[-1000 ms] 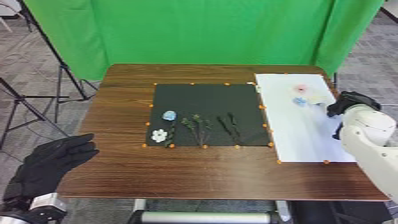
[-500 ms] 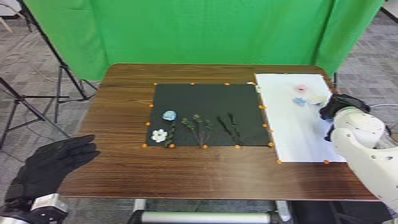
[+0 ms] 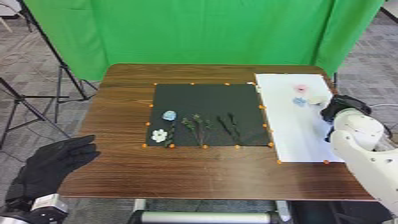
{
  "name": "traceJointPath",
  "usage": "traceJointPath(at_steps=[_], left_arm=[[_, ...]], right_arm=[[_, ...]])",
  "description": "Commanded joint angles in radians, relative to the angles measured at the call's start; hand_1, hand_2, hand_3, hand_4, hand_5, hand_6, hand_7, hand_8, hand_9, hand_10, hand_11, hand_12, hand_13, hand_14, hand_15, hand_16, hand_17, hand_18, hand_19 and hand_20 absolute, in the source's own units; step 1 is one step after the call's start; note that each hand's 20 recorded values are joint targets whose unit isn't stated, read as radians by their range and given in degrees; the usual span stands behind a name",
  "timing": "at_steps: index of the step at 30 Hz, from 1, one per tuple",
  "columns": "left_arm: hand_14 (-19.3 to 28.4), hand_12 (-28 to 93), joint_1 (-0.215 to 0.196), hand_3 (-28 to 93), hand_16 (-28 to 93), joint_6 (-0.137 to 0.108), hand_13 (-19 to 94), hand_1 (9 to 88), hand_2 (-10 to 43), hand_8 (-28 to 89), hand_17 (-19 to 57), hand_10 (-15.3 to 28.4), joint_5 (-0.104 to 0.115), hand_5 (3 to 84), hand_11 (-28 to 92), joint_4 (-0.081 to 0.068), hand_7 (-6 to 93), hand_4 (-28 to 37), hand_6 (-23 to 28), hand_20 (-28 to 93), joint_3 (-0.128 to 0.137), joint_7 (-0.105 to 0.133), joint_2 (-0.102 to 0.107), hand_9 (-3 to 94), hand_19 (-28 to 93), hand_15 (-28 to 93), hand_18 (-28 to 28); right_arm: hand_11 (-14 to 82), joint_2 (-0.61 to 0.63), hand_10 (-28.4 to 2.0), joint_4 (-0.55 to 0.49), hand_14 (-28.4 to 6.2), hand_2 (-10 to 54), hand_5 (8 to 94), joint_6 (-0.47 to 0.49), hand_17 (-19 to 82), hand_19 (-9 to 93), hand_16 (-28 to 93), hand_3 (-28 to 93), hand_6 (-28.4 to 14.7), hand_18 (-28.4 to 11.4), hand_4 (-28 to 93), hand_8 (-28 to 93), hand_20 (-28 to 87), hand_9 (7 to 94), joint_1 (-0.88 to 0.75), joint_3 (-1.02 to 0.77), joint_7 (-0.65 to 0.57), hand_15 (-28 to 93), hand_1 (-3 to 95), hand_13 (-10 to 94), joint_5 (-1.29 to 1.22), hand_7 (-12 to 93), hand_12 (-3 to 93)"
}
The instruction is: Arrange flowers
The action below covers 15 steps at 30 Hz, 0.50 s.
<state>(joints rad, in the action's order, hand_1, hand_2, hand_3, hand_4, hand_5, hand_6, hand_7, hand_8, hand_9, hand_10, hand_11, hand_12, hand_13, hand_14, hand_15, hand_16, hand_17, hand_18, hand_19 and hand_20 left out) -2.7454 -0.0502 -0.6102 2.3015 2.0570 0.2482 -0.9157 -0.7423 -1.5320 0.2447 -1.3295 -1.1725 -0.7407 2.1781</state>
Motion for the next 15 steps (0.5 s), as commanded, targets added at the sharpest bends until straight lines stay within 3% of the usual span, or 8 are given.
traceJointPath(at_steps=[1, 10, 15], left_arm=[[28.4, 11, -0.011, 79, -12, 0.01, 29, 27.7, 5.2, -8, -9.4, 23.2, -0.001, 50.9, 37, -0.003, 13.9, -17.1, 15.6, 16, 0.003, -0.01, -0.005, 41.5, 59, 60, 22.6], [28.4, 11, -0.012, 79, -12, 0.01, 29, 27.6, 5.4, -8, -9.4, 23.3, -0.002, 51.0, 37, -0.001, 13.9, -17.1, 15.6, 16, 0.003, -0.01, -0.001, 41.4, 59, 60, 22.6], [28.4, 11, -0.014, 79, -12, 0.009, 29, 27.6, 5.4, -8, -9.4, 23.2, -0.002, 51.0, 37, -0.002, 13.8, -17.1, 15.6, 16, 0.0, -0.008, -0.003, 41.4, 59, 60, 22.6]], right_arm=[[24.6, -0.013, -18.3, -0.001, -11.7, -8.2, 55.8, 0.057, 21, 79, 18, 85, -5.6, -21.3, -28, -14, 12, 58.8, -0.027, 0.004, -0.04, 73, 36.7, 60, -0.031, 22, 15.8], [23.4, -0.01, -19.6, -0.029, -12.7, -8.2, 54.7, 0.077, 20, 79, 18, 85, -6.4, -22.4, -28, -13, 12, 58.6, -0.029, 0.004, -0.052, 73, 35.8, 60, -0.068, 21, 16.1], [26.0, -0.012, -18.3, -0.035, -11.9, -9.1, 58.0, 0.05, 23, 81, 17, 84, -6.2, -23.0, -28, -12, 12, 63.4, -0.022, 0.018, -0.063, 73, 38.2, 63, -0.071, 21, 16.7]])
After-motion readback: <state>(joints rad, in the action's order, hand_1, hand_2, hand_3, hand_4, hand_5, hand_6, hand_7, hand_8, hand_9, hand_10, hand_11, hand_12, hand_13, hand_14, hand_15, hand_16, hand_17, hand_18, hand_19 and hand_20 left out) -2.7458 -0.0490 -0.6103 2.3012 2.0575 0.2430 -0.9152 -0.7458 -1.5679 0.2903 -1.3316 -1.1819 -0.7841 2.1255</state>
